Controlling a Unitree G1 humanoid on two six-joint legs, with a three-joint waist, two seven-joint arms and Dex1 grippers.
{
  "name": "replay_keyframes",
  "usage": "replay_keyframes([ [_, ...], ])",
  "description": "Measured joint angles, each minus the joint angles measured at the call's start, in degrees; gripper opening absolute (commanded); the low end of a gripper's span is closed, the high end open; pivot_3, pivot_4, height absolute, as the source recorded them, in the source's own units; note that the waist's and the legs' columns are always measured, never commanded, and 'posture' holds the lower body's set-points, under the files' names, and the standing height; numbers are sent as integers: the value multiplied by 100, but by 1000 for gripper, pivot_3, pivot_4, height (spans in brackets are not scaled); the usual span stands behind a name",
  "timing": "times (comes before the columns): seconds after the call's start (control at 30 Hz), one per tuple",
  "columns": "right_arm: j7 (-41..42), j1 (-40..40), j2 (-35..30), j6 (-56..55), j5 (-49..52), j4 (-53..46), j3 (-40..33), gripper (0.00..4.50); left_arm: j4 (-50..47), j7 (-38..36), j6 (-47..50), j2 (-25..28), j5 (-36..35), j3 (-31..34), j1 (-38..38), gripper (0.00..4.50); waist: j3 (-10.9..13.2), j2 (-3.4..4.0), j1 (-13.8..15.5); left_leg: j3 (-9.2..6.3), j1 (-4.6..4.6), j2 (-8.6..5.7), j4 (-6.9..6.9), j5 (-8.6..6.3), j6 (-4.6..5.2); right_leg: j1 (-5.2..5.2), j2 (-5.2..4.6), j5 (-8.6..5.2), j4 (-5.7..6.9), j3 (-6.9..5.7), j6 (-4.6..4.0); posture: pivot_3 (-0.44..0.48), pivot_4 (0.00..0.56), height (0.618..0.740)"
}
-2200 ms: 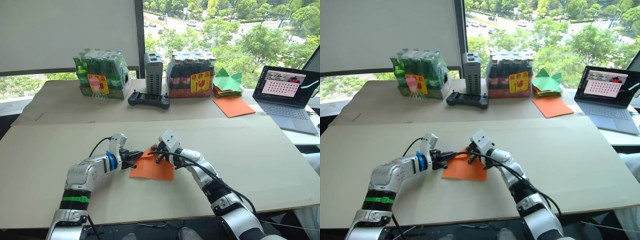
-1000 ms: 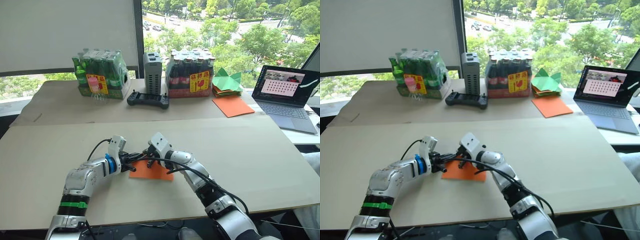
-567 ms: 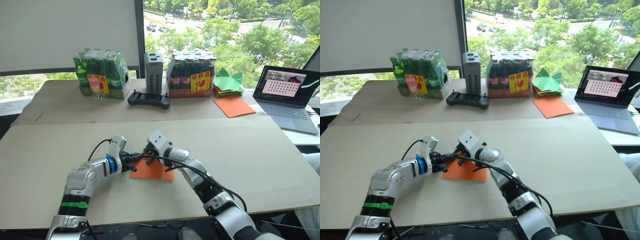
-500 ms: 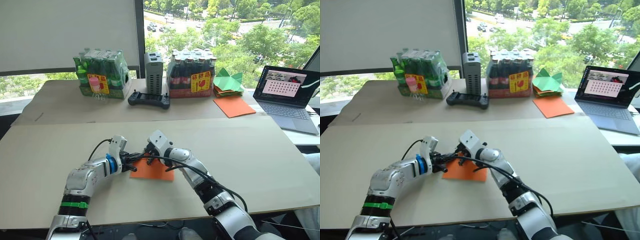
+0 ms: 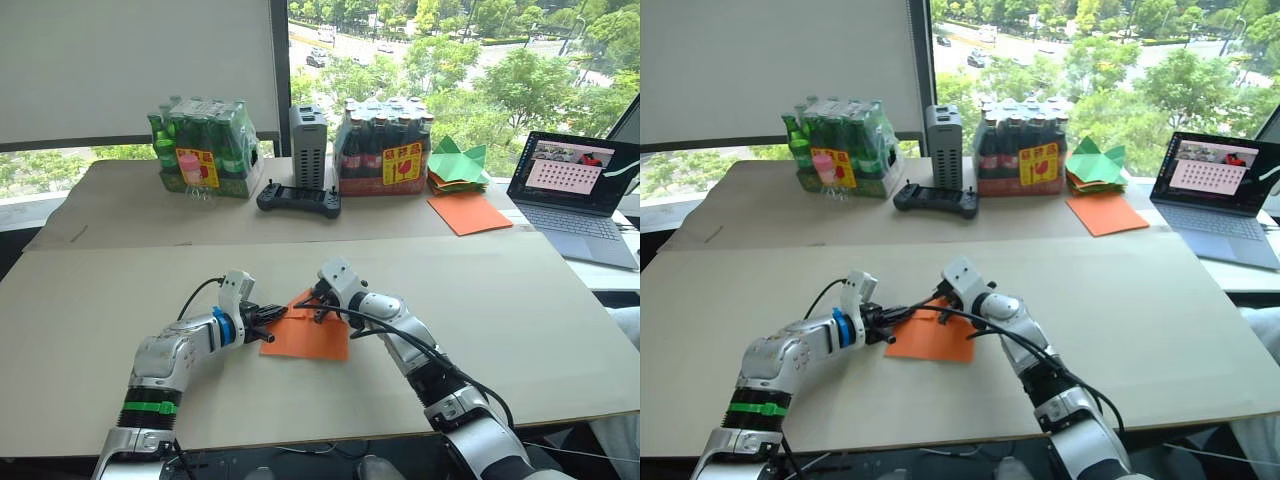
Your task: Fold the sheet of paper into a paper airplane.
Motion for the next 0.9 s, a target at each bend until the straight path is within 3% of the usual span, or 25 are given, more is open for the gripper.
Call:
replay_keyframes([
  [0.9, 122, 8, 261, -159, 29, 114, 123, 0, -18, 35, -3, -4, 0, 4, 1, 21, 0, 0, -19, 0, 0, 1, -11, 0, 0, -5, 0, 0, -5, 0, 0, 0, 150, 740],
])
